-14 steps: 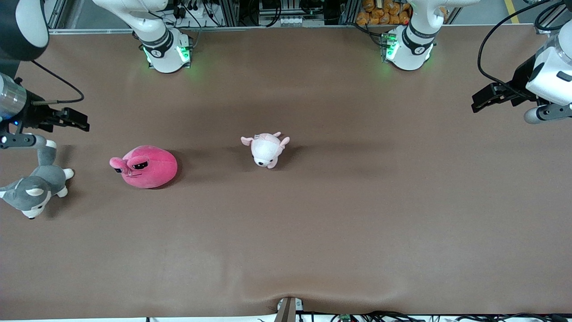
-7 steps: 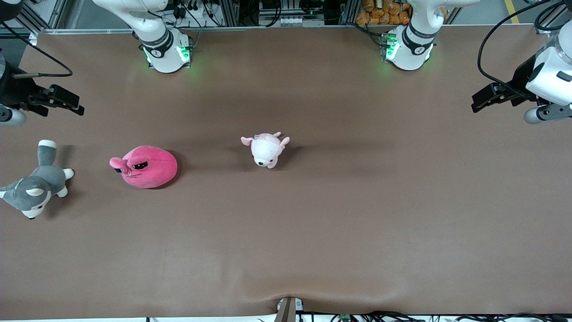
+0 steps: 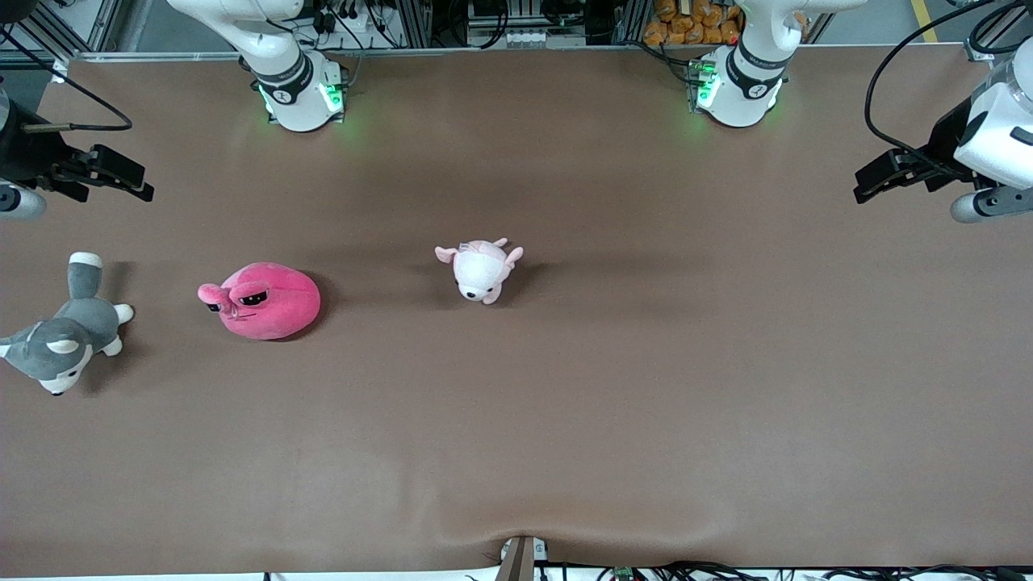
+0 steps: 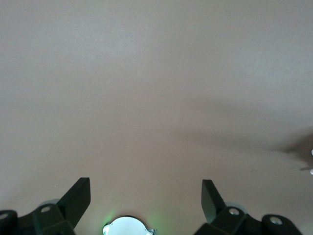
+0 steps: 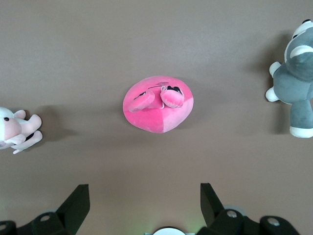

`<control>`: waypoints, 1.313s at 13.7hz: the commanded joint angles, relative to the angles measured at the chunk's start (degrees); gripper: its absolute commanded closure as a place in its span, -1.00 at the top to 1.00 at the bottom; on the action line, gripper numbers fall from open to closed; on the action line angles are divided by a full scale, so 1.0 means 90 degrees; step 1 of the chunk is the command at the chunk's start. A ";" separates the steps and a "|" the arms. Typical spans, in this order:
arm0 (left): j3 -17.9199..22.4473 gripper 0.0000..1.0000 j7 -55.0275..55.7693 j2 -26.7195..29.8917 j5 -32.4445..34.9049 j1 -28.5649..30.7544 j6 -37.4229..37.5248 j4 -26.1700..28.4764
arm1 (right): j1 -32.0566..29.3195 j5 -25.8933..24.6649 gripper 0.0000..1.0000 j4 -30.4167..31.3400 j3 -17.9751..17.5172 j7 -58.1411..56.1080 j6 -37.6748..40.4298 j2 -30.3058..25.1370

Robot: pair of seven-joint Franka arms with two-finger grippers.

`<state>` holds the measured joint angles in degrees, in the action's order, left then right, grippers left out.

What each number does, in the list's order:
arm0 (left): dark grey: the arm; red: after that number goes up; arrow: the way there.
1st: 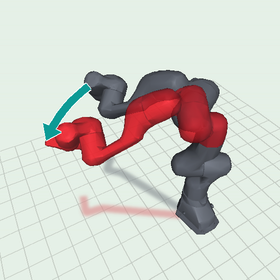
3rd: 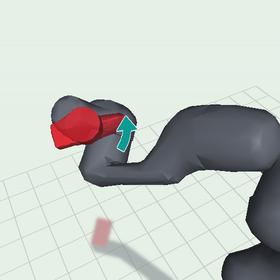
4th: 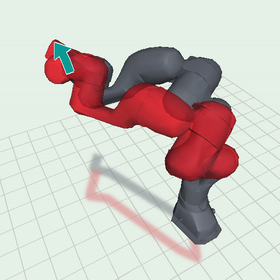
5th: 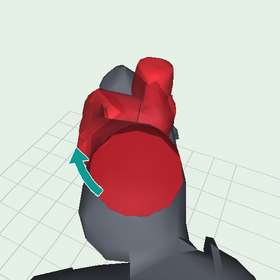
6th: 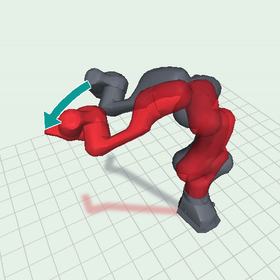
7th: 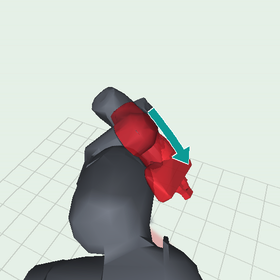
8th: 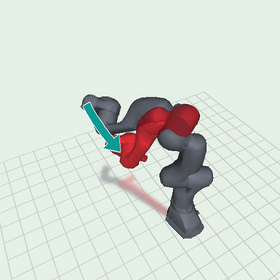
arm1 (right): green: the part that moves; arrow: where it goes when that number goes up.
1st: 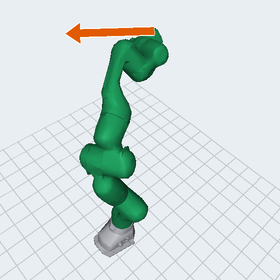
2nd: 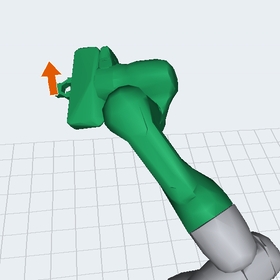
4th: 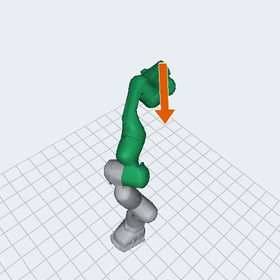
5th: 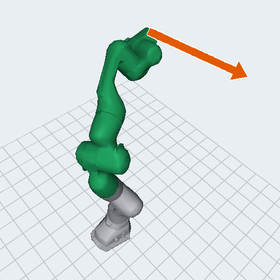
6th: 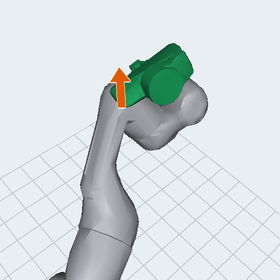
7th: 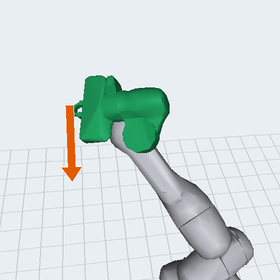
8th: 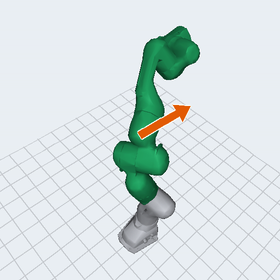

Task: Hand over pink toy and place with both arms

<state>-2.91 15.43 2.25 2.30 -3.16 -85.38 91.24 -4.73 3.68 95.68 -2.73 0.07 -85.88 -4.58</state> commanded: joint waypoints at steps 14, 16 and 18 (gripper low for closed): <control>0.0011 1.00 -0.0426 0.0014 -0.0061 -0.0029 -0.0005 -0.0108 | -0.0021 0.0011 1.00 0.0004 0.0010 0.0012 0.0079 -0.0087; 0.0011 1.00 -0.0435 -0.0006 -0.0022 -0.0020 -0.0005 -0.0128 | -0.0021 0.0011 1.00 -0.0025 0.0010 -0.0008 0.0079 -0.0087; 0.0011 1.00 -0.0435 -0.0006 -0.0012 0.0000 0.0004 -0.0196 | -0.0031 0.0011 1.00 -0.0045 0.0010 -0.0008 0.0118 -0.0078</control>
<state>-3.05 12.81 2.24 2.30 -3.24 -85.47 90.71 -4.74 3.68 95.58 -2.58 0.05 -85.80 -4.58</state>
